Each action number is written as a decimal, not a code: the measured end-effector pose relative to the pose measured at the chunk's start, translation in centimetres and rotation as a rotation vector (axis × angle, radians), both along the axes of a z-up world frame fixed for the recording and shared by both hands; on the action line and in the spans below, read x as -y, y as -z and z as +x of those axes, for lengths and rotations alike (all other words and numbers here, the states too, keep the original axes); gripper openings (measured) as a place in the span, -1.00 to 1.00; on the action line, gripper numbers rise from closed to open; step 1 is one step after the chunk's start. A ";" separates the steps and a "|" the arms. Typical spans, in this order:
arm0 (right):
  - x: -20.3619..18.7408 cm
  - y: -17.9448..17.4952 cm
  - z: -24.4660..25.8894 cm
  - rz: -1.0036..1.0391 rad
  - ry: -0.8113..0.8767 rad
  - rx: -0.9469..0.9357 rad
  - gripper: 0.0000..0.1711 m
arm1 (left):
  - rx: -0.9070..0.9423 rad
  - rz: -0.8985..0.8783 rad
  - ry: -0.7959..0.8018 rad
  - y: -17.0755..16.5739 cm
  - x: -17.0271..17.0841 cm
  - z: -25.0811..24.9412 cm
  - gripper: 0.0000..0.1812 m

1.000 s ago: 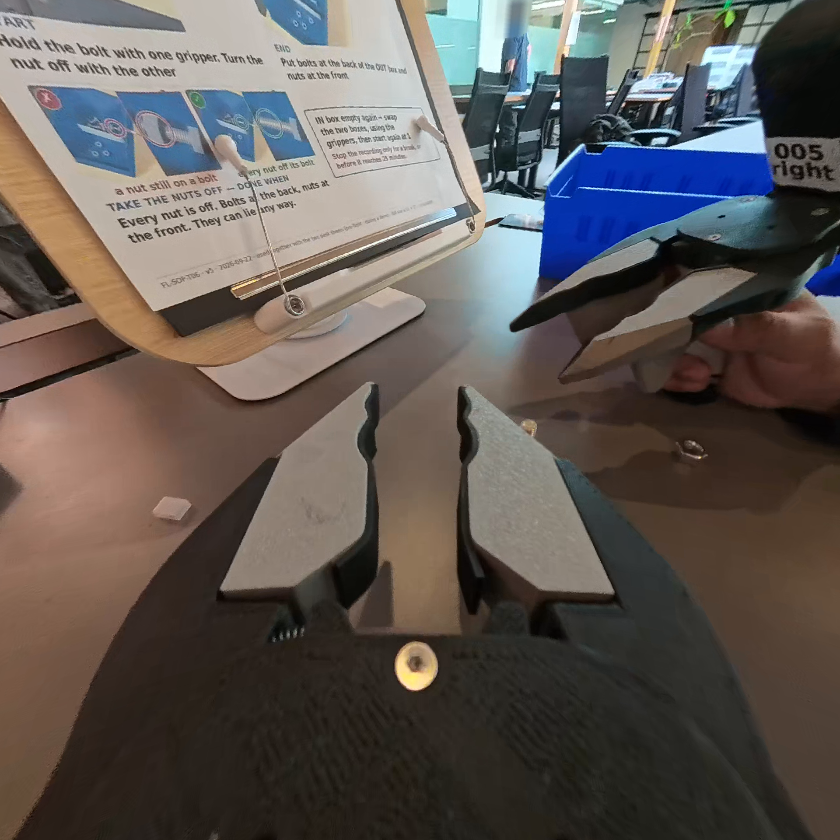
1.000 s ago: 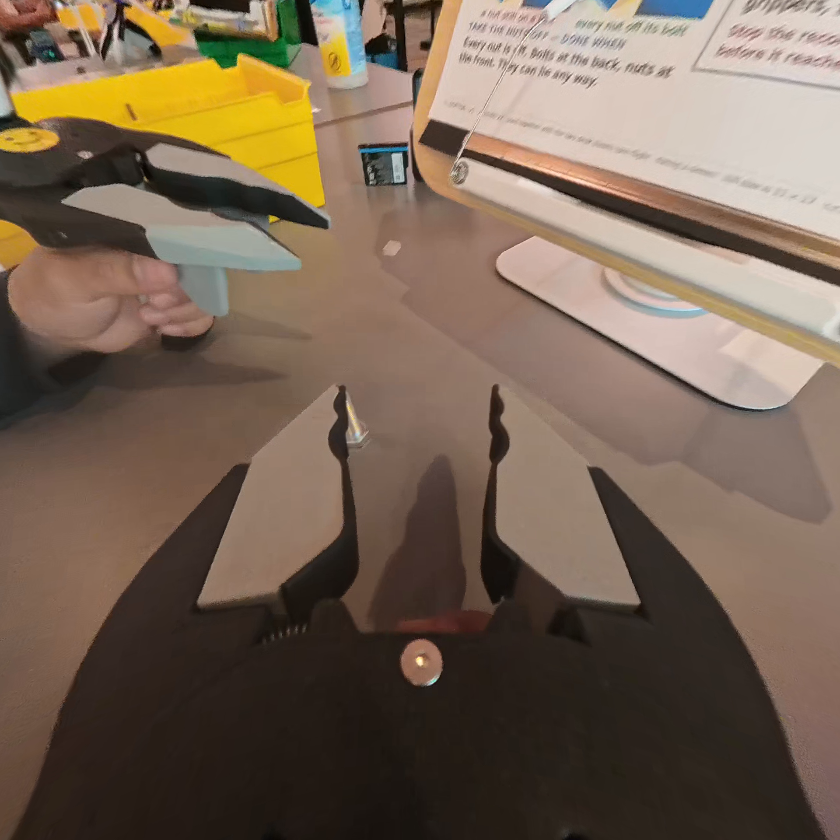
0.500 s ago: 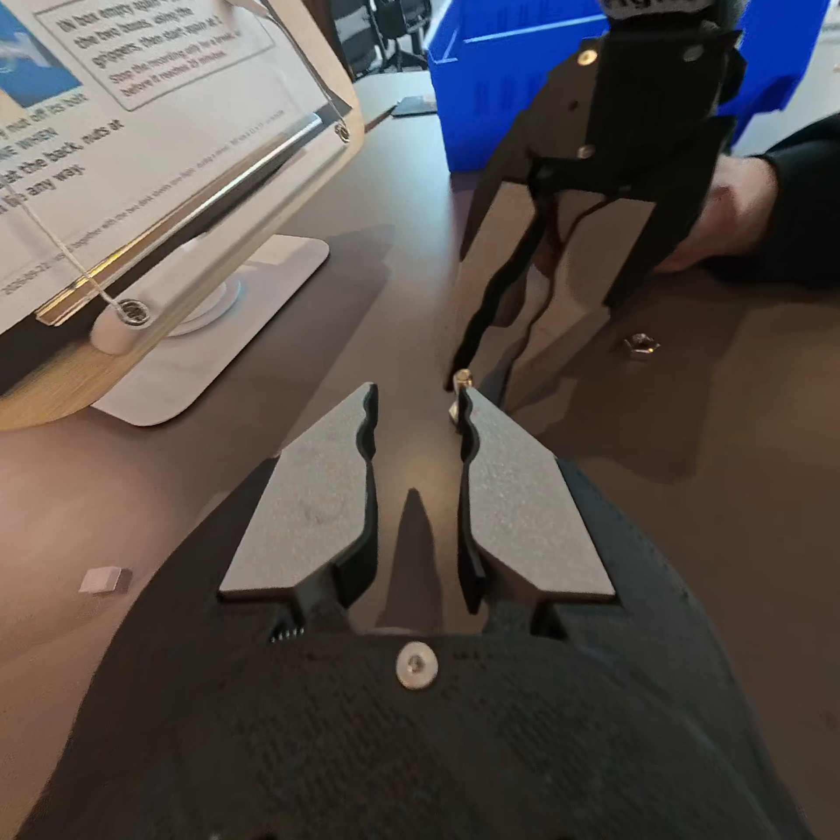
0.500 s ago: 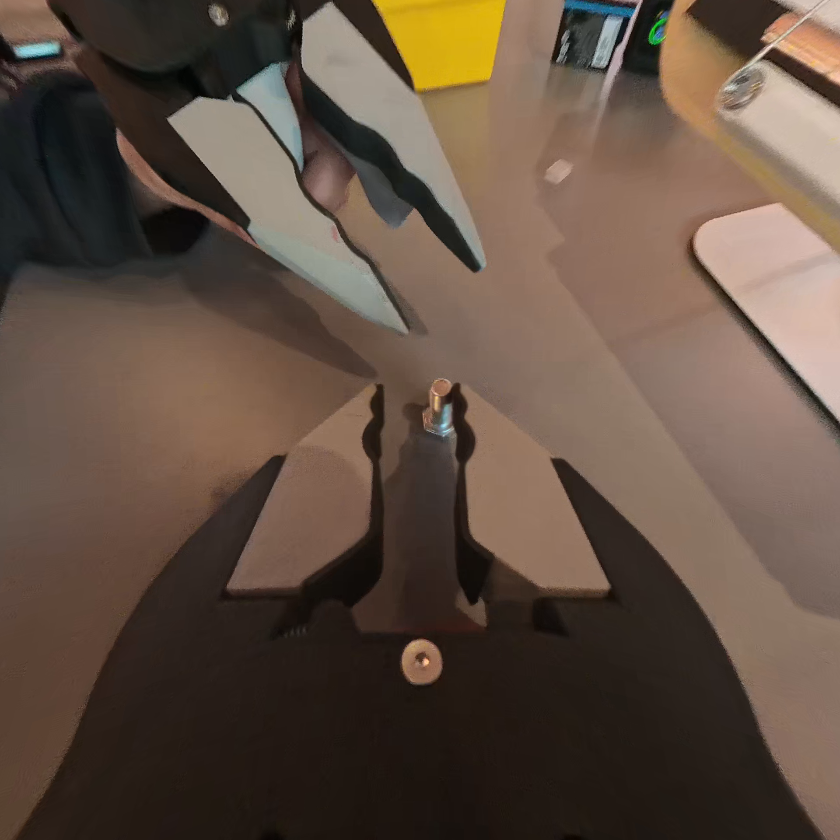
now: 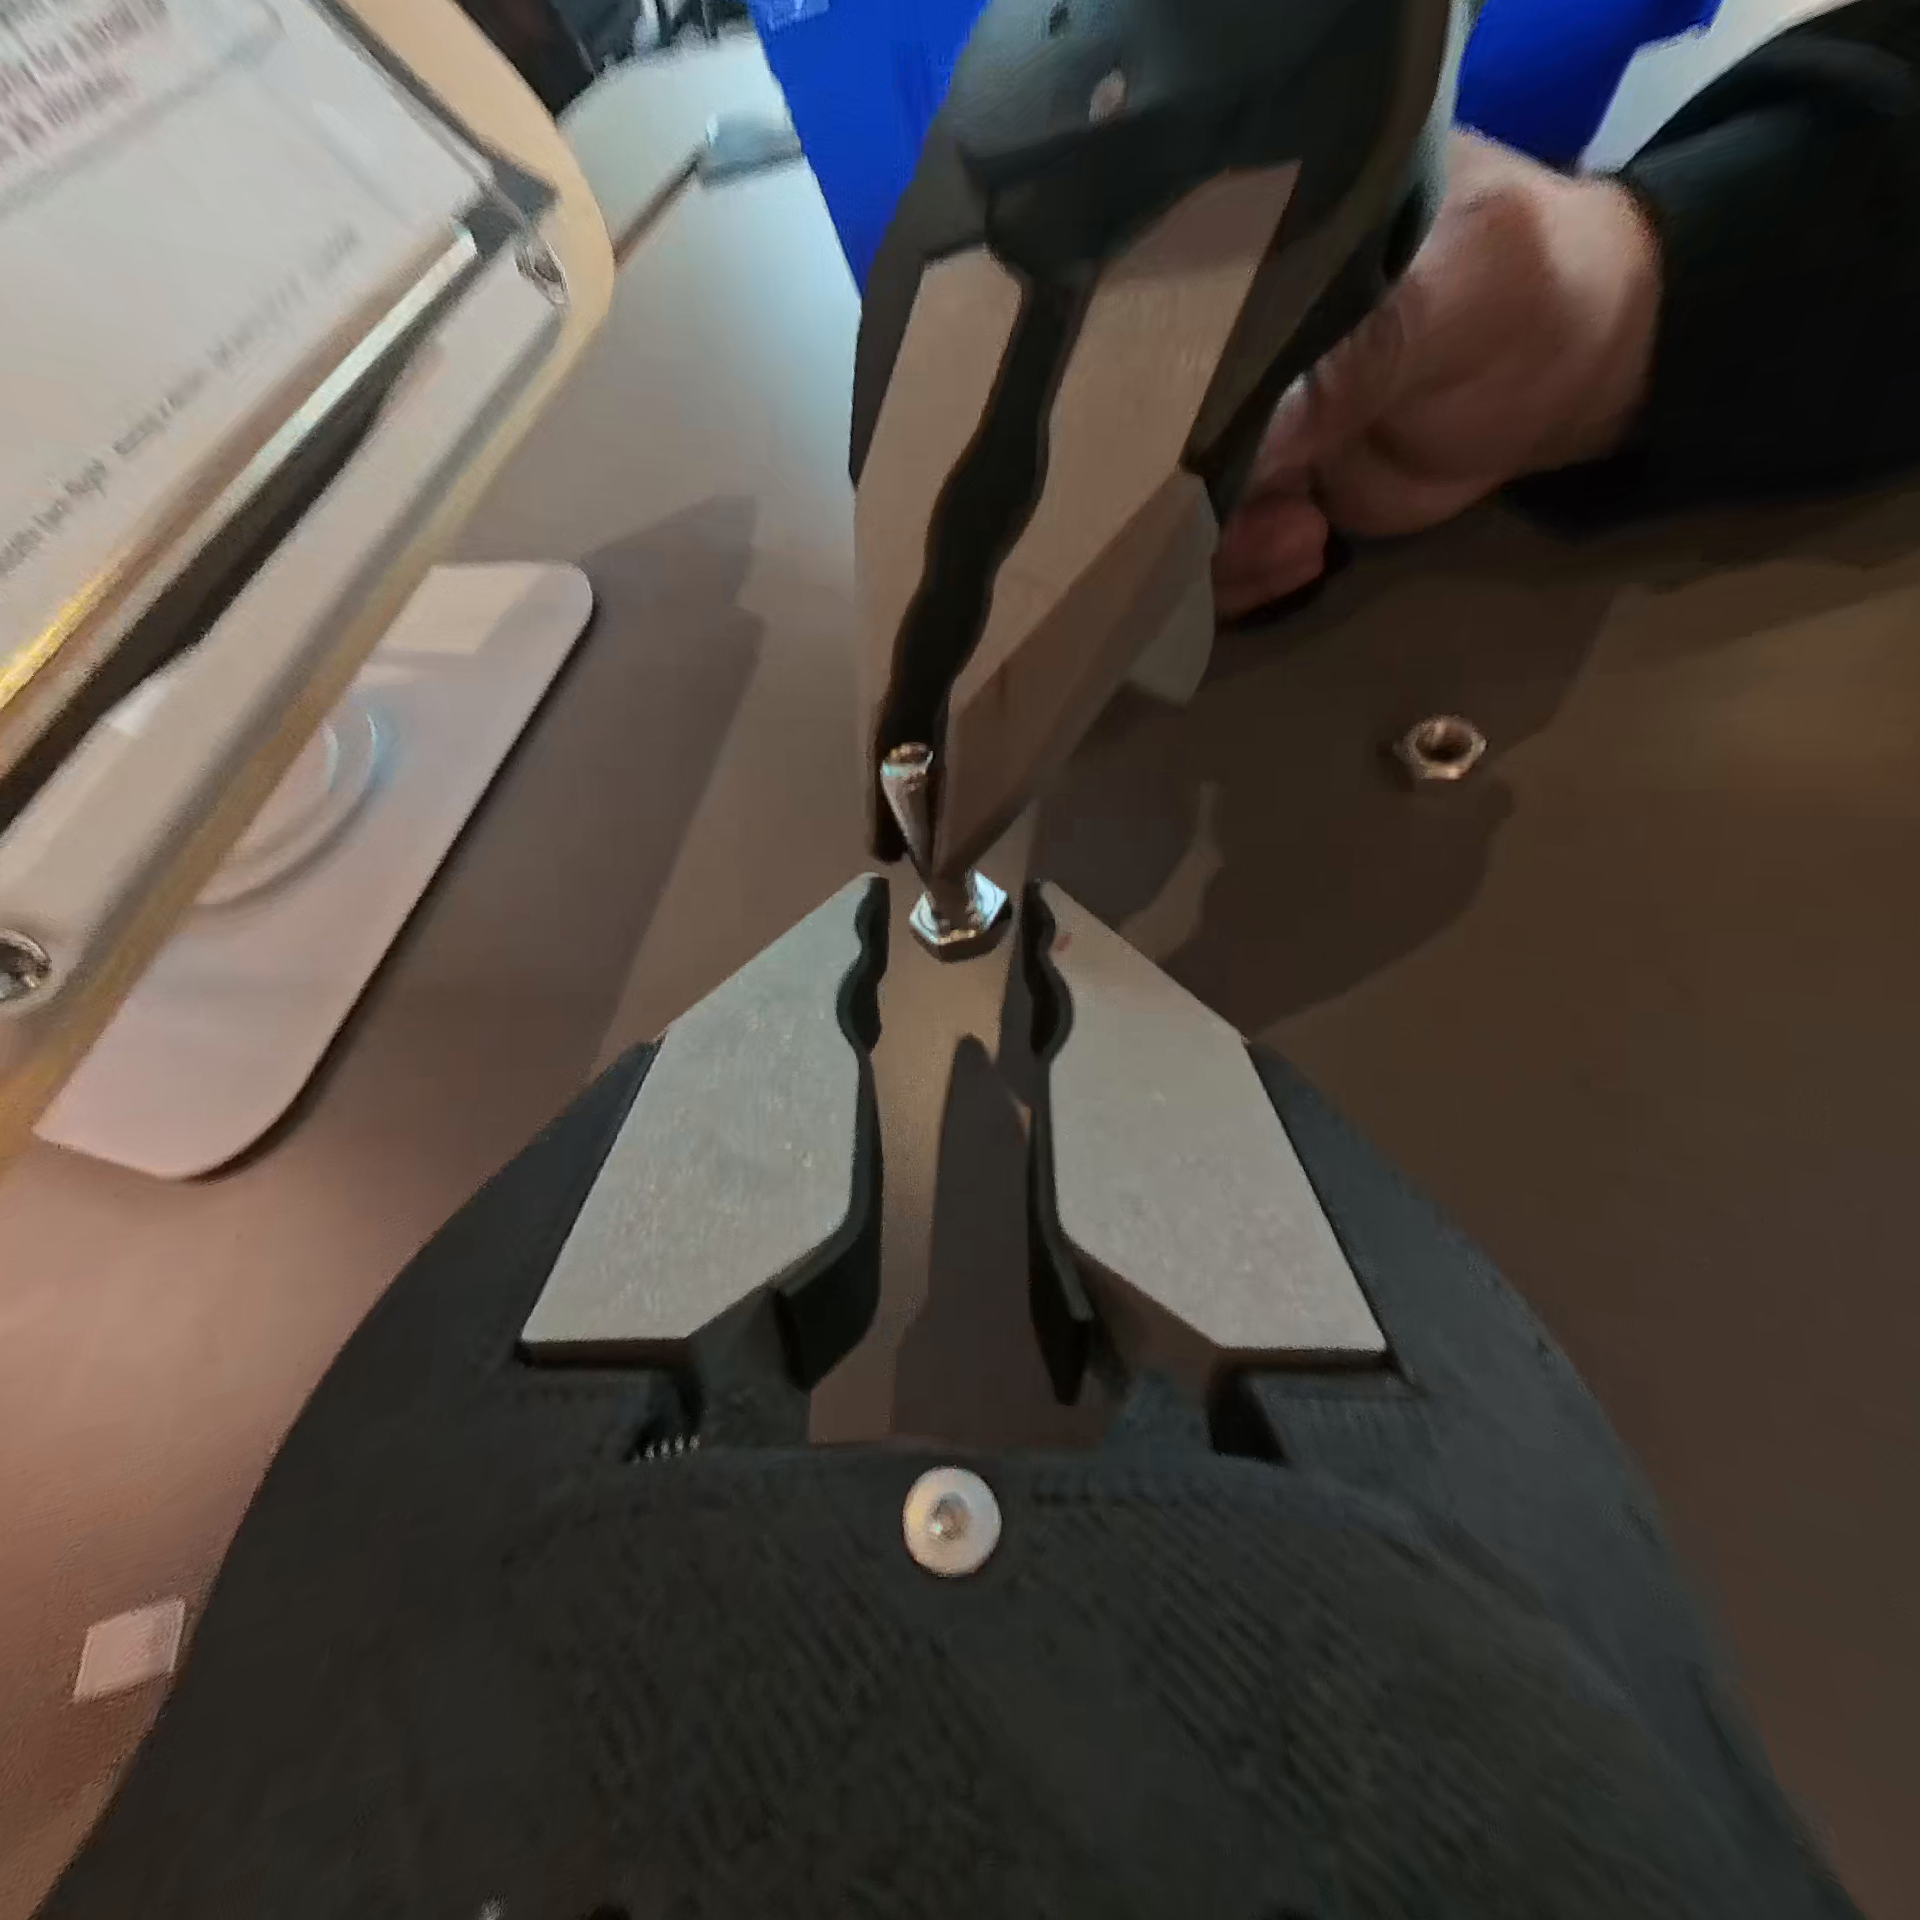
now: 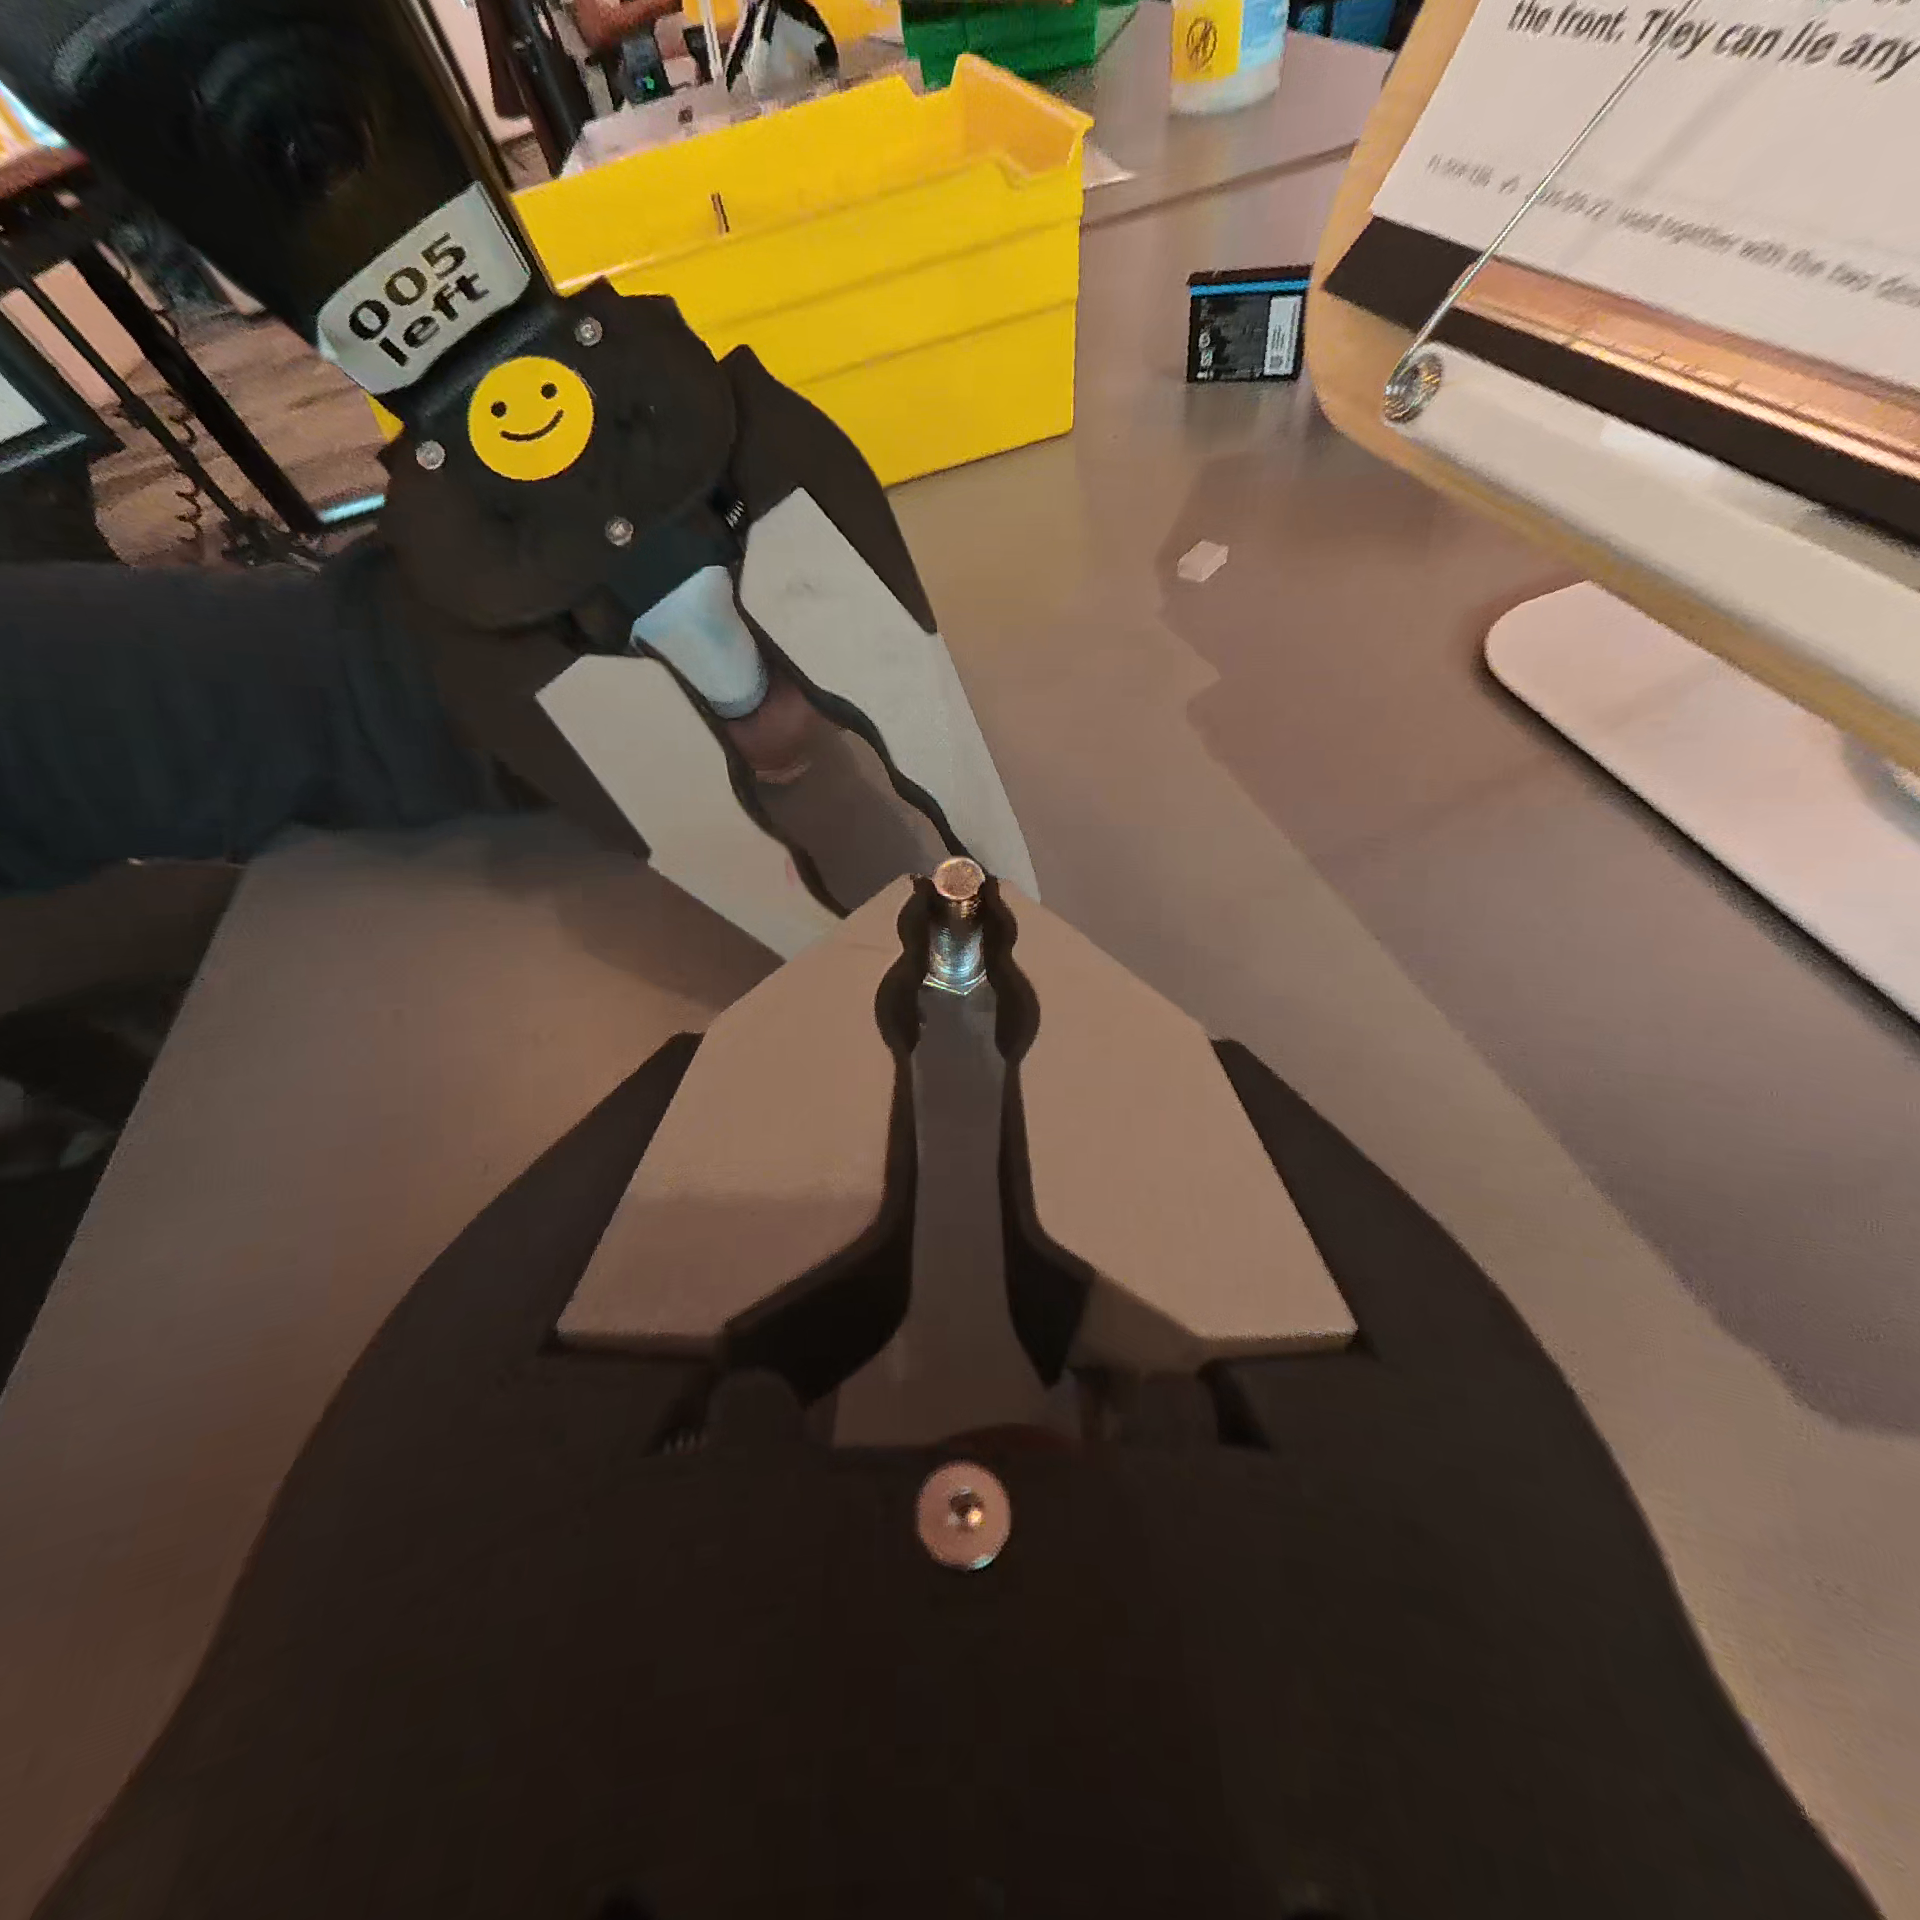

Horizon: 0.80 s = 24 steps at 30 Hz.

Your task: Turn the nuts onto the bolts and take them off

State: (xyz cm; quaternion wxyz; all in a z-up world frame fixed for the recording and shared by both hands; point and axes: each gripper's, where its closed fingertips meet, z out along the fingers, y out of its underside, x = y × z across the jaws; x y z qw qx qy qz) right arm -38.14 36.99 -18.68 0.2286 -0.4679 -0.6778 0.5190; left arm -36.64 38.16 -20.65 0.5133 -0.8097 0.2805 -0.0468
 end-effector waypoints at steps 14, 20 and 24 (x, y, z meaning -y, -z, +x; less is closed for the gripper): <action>0.5 -0.6 0.0 -0.005 -0.026 -0.044 -0.93 | 0.170 -0.013 0.044 -1.2 0.8 0.3 -0.86; 0.4 -0.9 0.0 -0.023 -0.015 -0.054 -0.93 | 0.256 -0.023 0.029 -1.7 0.8 0.0 -0.92; 0.7 -1.0 0.0 -0.032 -0.023 -0.055 -0.93 | 0.229 -0.020 0.026 -1.5 0.8 0.1 -0.89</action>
